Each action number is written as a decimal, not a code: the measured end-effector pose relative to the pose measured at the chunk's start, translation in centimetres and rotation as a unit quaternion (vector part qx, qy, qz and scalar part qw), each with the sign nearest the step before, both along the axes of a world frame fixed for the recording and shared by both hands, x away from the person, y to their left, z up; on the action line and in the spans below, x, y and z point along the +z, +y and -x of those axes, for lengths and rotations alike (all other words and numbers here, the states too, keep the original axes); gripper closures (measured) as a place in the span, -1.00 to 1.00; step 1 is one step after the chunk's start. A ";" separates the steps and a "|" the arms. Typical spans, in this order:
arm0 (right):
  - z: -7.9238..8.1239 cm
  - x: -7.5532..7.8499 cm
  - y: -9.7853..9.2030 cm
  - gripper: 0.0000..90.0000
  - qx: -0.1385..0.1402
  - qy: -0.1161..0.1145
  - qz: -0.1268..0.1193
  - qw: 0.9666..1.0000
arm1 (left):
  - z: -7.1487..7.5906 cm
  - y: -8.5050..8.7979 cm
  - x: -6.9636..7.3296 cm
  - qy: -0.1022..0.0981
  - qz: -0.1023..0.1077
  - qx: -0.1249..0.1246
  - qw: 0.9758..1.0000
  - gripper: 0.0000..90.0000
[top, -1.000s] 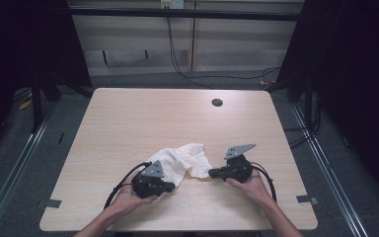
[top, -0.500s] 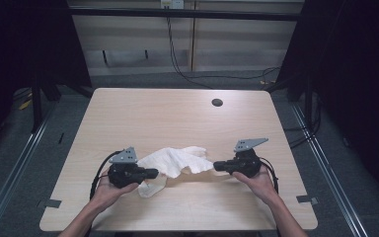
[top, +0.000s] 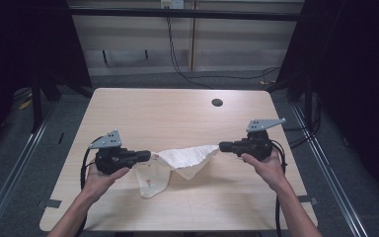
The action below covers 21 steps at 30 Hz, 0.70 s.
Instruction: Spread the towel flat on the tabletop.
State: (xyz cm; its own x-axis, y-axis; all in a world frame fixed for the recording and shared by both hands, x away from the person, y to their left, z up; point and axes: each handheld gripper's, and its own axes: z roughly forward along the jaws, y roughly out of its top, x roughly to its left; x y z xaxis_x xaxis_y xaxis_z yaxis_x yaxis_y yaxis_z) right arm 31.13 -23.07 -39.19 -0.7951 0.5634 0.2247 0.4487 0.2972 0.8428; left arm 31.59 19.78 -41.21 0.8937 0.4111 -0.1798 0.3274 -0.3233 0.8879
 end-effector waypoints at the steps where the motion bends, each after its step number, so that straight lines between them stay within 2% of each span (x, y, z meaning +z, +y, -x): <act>1: -0.1 0.3 -0.1 0.95 -0.001 -0.002 0.001 1.000 | 0.0 0.0 0.1 0.001 0.003 0.001 1.000 0.93; 2: -0.1 0.7 -0.2 0.95 -0.001 -0.005 0.002 1.000 | -0.1 0.3 0.5 -0.001 0.011 0.002 1.000 0.93; 5: -0.1 1.8 -0.4 0.95 -0.007 -0.011 0.004 1.000 | -0.2 0.5 1.1 -0.006 0.015 0.010 1.000 0.93; 9: 0.1 3.1 -0.8 0.95 -0.009 -0.020 -0.002 1.000 | -0.3 1.1 2.9 -0.021 0.023 0.018 0.999 0.93; 11: 0.3 3.8 -0.9 0.95 -0.008 -0.021 -0.008 1.000 | -0.3 1.1 3.9 -0.027 0.016 0.011 0.999 0.93; 12: 0.3 3.8 -0.9 0.95 -0.008 -0.021 -0.008 1.000 | -0.3 1.1 3.9 -0.027 0.016 0.011 0.999 0.94; 13: 0.6 4.4 -0.9 0.95 -0.005 -0.021 -0.005 1.000 | -0.2 1.3 4.7 -0.032 0.024 0.013 0.999 0.94; 14: 0.6 4.4 -0.9 0.95 -0.005 -0.021 -0.005 1.000 | -0.2 1.3 4.7 -0.032 0.024 0.013 0.999 0.94; 15: 0.7 4.7 -0.9 0.95 -0.002 -0.021 -0.005 1.000 | -0.1 1.4 5.1 -0.032 0.033 0.012 0.999 0.94; 16: 1.1 5.4 -0.9 0.95 -0.001 -0.024 -0.003 1.000 | 0.0 1.4 5.4 -0.035 0.032 0.012 0.999 0.94; 20: 1.5 6.4 -1.0 0.95 -0.001 -0.033 -0.009 0.999 | 0.1 1.4 6.2 -0.042 0.034 0.014 0.998 0.94; 21: 1.8 6.8 -1.0 0.95 -0.002 -0.040 -0.011 0.999 | 0.3 1.6 7.0 -0.050 0.039 0.016 0.998 0.94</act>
